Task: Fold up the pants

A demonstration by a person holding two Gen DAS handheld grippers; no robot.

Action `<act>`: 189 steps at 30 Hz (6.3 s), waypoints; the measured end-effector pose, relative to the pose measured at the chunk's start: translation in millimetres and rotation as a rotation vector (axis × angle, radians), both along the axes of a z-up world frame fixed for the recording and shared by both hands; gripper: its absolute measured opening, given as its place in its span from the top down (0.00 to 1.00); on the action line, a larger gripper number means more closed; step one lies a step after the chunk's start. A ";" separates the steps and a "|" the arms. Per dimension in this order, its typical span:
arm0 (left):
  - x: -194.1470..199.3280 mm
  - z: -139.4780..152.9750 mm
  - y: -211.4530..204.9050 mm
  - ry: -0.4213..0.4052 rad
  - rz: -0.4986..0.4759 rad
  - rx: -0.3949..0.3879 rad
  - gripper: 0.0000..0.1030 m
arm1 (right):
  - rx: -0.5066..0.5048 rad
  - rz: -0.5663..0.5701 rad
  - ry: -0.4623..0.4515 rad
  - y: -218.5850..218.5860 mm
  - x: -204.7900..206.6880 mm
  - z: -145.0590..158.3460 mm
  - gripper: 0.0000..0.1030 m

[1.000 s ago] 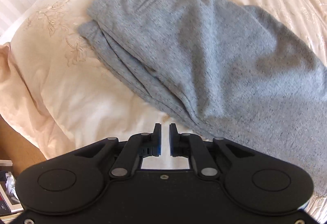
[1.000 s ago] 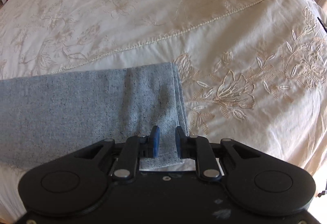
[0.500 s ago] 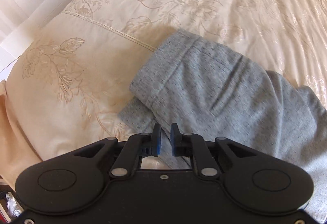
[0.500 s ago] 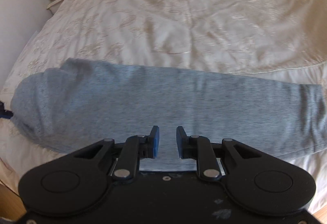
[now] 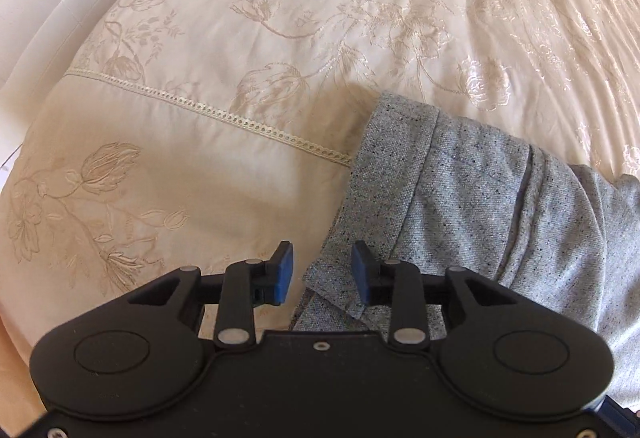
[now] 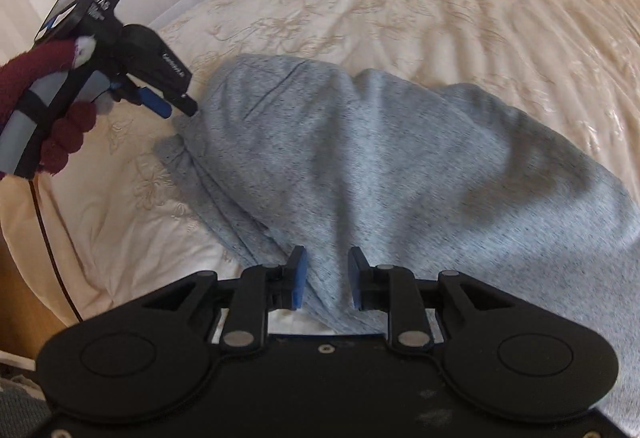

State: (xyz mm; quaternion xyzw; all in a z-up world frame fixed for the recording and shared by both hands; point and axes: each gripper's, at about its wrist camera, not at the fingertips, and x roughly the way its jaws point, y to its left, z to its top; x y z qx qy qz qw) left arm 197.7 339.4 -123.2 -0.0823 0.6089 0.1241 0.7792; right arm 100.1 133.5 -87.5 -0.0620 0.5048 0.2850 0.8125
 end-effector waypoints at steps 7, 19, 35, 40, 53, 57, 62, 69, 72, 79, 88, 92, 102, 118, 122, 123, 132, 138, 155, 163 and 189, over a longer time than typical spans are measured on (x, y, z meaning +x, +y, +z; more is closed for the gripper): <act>9.5 -12.0 -0.8 0.029 -0.039 -0.035 0.67 | -0.132 0.183 -0.089 54.1 2.0 -17.8 0.73; -8.3 30.9 13.5 -0.100 -0.009 -0.066 0.98 | -0.074 0.219 -0.131 60.9 2.5 -8.8 0.93; -29.9 89.4 -33.0 -0.249 -0.129 0.050 0.97 | -0.079 0.258 0.024 62.9 -0.3 -36.0 0.93; -5.4 57.2 -51.0 -0.185 -0.186 -0.009 0.86 | -0.078 0.223 0.034 63.8 -1.8 -37.0 0.91; -53.1 -37.1 -18.3 0.107 -0.060 -0.179 0.91 | 0.102 -0.157 0.036 -25.8 69.9 23.3 0.76; -52.6 -39.2 -18.3 0.125 -0.067 -0.161 0.92 | 0.061 -0.296 -0.014 -47.7 136.6 19.7 0.70; -47.5 -39.7 -21.5 0.109 -0.072 -0.149 0.92 | 0.067 -0.360 0.002 -55.9 206.8 3.1 0.69; -47.2 -40.4 -19.0 0.115 -0.045 -0.168 0.92 | 0.041 -0.315 0.151 -51.4 199.8 -33.9 0.67; -46.9 -40.6 -15.3 0.121 -0.042 -0.170 0.93 | 0.050 -0.285 0.184 -47.8 160.4 -38.8 0.67; -44.0 -39.9 -14.2 0.137 -0.054 -0.164 0.93 | 0.040 -0.291 0.133 -43.4 162.4 -36.0 0.67; -42.4 -39.9 -14.7 0.126 -0.049 -0.166 0.93 | 0.090 -0.294 0.191 -48.6 199.4 -40.1 0.75; -47.2 -41.5 -13.0 0.108 -0.044 -0.176 0.92 | 0.121 -0.341 0.128 -52.5 214.2 -20.0 0.97; -48.9 17.8 -18.0 -0.030 -0.096 -0.157 0.94 | 0.073 -0.399 0.238 -46.6 254.8 -62.7 0.97; 57.2 -16.8 -10.6 -0.060 -0.106 -0.169 0.89 | 0.067 -0.448 0.191 -54.7 256.3 -62.8 0.93; 35.8 16.8 -17.5 -0.131 -0.120 -0.119 0.92 | 0.081 -0.489 0.038 -68.5 217.1 -25.0 0.85; 28.8 24.6 -19.3 -0.154 -0.121 -0.135 0.92 | 0.102 -0.500 0.030 -75.0 204.6 -18.0 0.85; -26.9 -9.3 -47.4 0.014 -0.234 -0.145 0.91 | 0.021 -0.524 0.278 -105.0 69.8 -51.2 0.85; -35.2 9.5 -48.0 -0.008 -0.227 -0.115 0.92 | 0.047 -0.542 0.266 -119.5 45.2 -38.3 0.85; -43.2 32.6 -98.5 -0.084 -0.326 -0.120 0.92 | 0.087 -0.658 0.055 -154.1 150.3 -23.4 0.86; -52.2 -1.5 -140.5 0.001 -0.426 -0.116 0.91 | -0.012 -0.606 0.271 -160.4 16.4 -58.8 0.91; -100.6 36.5 -384.7 -0.057 -0.310 -0.049 0.91 | 0.028 -1.133 0.148 -579.4 -75.4 -36.7 0.70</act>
